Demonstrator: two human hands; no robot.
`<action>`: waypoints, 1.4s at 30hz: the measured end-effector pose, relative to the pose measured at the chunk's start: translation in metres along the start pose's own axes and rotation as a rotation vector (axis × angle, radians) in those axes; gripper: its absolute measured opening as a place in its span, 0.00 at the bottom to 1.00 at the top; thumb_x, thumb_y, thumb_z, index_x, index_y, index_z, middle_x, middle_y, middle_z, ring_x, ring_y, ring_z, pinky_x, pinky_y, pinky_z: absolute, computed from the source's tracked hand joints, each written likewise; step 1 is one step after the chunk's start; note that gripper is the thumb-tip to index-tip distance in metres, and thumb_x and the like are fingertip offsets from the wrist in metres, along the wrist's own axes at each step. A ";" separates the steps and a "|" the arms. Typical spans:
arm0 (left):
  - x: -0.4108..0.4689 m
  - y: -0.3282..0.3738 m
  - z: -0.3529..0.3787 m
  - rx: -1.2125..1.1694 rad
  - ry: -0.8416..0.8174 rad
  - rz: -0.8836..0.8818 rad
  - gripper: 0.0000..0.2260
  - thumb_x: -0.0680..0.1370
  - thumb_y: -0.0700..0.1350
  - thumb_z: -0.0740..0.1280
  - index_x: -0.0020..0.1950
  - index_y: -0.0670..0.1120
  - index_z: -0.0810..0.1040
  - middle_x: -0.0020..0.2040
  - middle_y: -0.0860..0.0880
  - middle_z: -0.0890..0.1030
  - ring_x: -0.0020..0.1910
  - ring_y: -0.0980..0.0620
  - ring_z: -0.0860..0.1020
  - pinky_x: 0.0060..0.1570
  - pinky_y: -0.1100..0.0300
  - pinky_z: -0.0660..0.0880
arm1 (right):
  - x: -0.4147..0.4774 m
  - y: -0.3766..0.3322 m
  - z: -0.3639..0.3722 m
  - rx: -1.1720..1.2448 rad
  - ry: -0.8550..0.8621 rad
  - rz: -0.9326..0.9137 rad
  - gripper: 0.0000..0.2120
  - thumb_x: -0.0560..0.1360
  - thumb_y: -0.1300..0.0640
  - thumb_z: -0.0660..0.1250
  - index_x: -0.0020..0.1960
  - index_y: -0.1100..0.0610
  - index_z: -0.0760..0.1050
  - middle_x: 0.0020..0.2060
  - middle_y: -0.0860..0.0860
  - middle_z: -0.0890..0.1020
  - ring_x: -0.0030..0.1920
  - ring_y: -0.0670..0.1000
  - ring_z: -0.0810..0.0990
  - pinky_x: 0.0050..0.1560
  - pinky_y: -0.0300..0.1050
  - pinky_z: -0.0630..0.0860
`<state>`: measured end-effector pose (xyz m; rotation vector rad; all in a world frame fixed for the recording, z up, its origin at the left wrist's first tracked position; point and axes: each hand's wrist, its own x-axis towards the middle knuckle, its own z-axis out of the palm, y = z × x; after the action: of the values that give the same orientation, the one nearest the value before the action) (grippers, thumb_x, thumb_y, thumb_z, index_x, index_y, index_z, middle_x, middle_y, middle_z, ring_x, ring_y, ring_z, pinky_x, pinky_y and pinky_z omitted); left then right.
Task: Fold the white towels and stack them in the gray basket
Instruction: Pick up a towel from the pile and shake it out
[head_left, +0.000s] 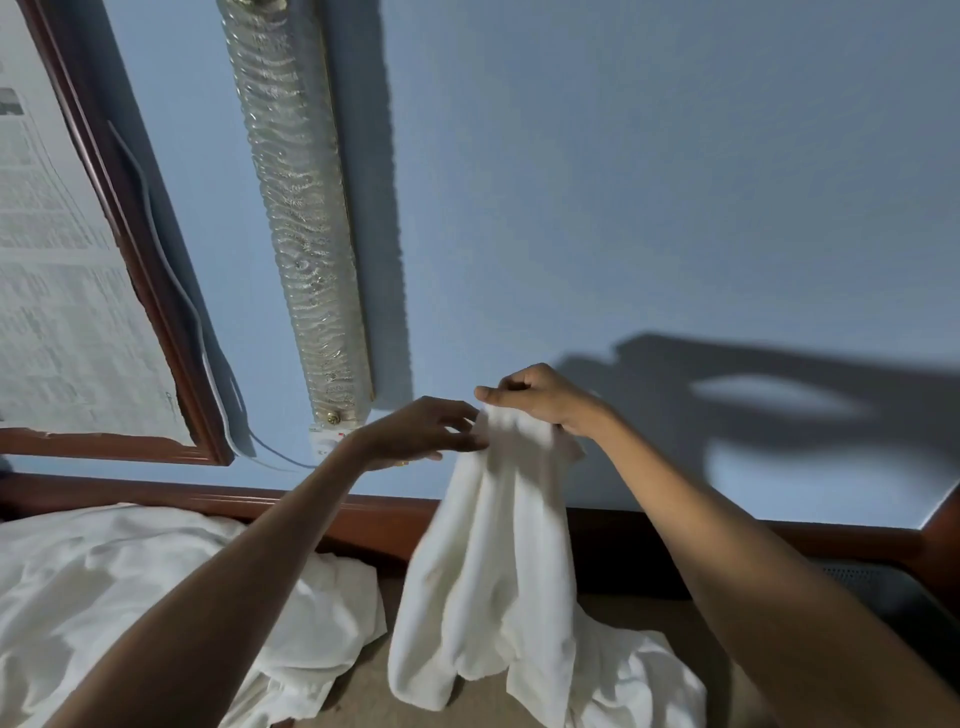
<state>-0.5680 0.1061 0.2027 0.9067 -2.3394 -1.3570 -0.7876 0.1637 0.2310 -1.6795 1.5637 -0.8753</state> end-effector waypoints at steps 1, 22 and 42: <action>0.002 0.003 0.005 0.001 0.012 0.008 0.09 0.78 0.54 0.74 0.45 0.49 0.81 0.42 0.56 0.80 0.45 0.57 0.77 0.52 0.57 0.75 | 0.001 -0.001 0.002 -0.029 -0.012 0.003 0.28 0.73 0.38 0.74 0.30 0.51 0.62 0.28 0.47 0.59 0.31 0.47 0.59 0.33 0.43 0.55; -0.021 0.000 -0.019 -0.268 0.083 0.025 0.20 0.76 0.53 0.73 0.50 0.35 0.80 0.44 0.47 0.76 0.48 0.53 0.77 0.59 0.51 0.75 | -0.016 -0.002 0.004 -0.031 -0.034 0.059 0.26 0.71 0.35 0.75 0.37 0.54 0.66 0.31 0.48 0.60 0.34 0.49 0.60 0.34 0.42 0.59; -0.053 -0.006 -0.003 -0.239 0.216 0.021 0.11 0.81 0.49 0.71 0.44 0.42 0.83 0.35 0.51 0.79 0.33 0.56 0.75 0.31 0.67 0.69 | -0.036 0.022 0.053 0.263 -0.059 0.076 0.13 0.76 0.49 0.74 0.54 0.57 0.84 0.49 0.51 0.87 0.51 0.49 0.86 0.54 0.46 0.82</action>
<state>-0.5241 0.1366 0.2026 0.9033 -1.9728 -1.4167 -0.7573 0.2005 0.1830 -1.4373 1.3964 -0.9385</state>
